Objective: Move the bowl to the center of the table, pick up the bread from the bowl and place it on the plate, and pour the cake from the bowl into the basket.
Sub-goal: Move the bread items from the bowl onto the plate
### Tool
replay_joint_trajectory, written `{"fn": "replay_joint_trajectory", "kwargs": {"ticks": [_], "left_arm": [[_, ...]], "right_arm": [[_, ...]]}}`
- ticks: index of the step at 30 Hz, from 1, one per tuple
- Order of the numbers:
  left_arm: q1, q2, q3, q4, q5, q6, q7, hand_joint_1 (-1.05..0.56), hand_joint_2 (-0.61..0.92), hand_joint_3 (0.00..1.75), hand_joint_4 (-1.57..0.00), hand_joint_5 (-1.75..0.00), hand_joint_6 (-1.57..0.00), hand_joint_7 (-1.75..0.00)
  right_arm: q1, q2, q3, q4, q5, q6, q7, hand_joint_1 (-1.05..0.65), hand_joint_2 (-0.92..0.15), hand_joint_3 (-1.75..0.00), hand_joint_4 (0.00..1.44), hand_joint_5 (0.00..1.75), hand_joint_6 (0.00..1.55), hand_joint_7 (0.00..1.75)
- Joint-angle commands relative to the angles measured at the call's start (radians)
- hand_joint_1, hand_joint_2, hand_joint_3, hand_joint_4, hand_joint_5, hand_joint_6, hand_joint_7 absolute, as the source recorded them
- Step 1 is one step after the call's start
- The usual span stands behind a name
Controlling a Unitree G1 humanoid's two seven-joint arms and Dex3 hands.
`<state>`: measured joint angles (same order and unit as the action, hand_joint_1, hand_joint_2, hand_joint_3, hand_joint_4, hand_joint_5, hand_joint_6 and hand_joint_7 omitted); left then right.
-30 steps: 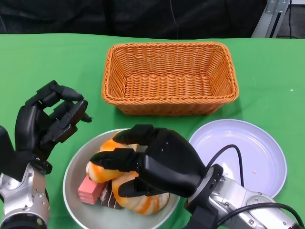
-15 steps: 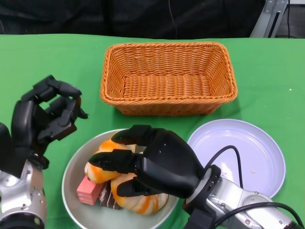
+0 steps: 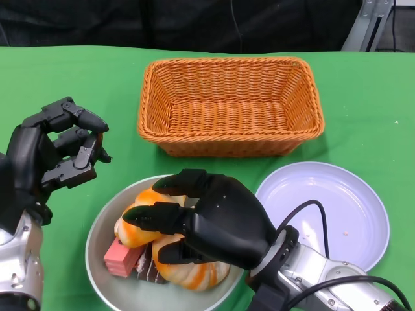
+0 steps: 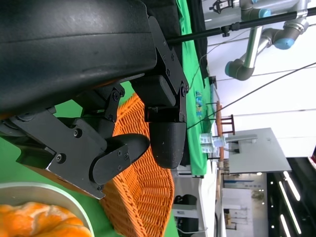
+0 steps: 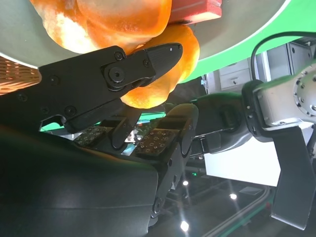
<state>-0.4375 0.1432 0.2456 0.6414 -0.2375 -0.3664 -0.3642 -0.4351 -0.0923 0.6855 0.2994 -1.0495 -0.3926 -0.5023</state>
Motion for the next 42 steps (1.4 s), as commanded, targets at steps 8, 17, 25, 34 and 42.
{"fn": "replay_joint_trajectory", "kwargs": {"ticks": [8,17,25,34,42], "left_arm": [[0.007,0.030,-0.009,0.001,-0.008,-0.005,-0.062,-0.04,0.43,1.20,-0.81,-1.52,-0.87,-1.28],[0.048,0.038,-0.013,-0.058,0.003,-0.007,-0.052,-0.08,0.48,1.13,-0.76,-1.55,-0.81,-1.31],[0.056,0.032,-0.007,-0.071,-0.010,0.005,-0.047,-0.07,0.48,1.15,-0.77,-1.55,-0.82,-1.35],[0.053,0.040,-0.014,-0.050,0.015,-0.030,-0.029,-0.07,0.51,1.11,-0.78,-1.55,-0.81,-1.37],[0.055,0.038,-0.016,-0.051,0.030,-0.039,-0.019,-0.09,0.50,1.12,-0.77,-1.55,-0.80,-1.36]], "right_arm": [[-0.022,-0.004,0.011,0.022,-0.012,0.003,-0.042,-0.55,-0.87,0.00,0.87,0.18,0.84,0.01],[-0.029,0.014,0.030,0.029,-0.047,0.046,-0.076,-0.54,-0.86,0.00,0.93,0.19,0.88,0.02],[-0.073,0.044,0.052,0.126,-0.074,0.044,-0.234,-0.39,-0.88,0.00,0.93,0.75,1.02,0.02],[-0.098,0.048,0.059,0.176,-0.062,0.049,-0.265,-0.40,-0.86,0.00,0.84,0.97,1.11,0.04],[-0.103,0.046,0.062,0.191,-0.058,0.037,-0.284,-0.38,-0.87,0.00,0.85,0.96,1.12,0.04]]}}
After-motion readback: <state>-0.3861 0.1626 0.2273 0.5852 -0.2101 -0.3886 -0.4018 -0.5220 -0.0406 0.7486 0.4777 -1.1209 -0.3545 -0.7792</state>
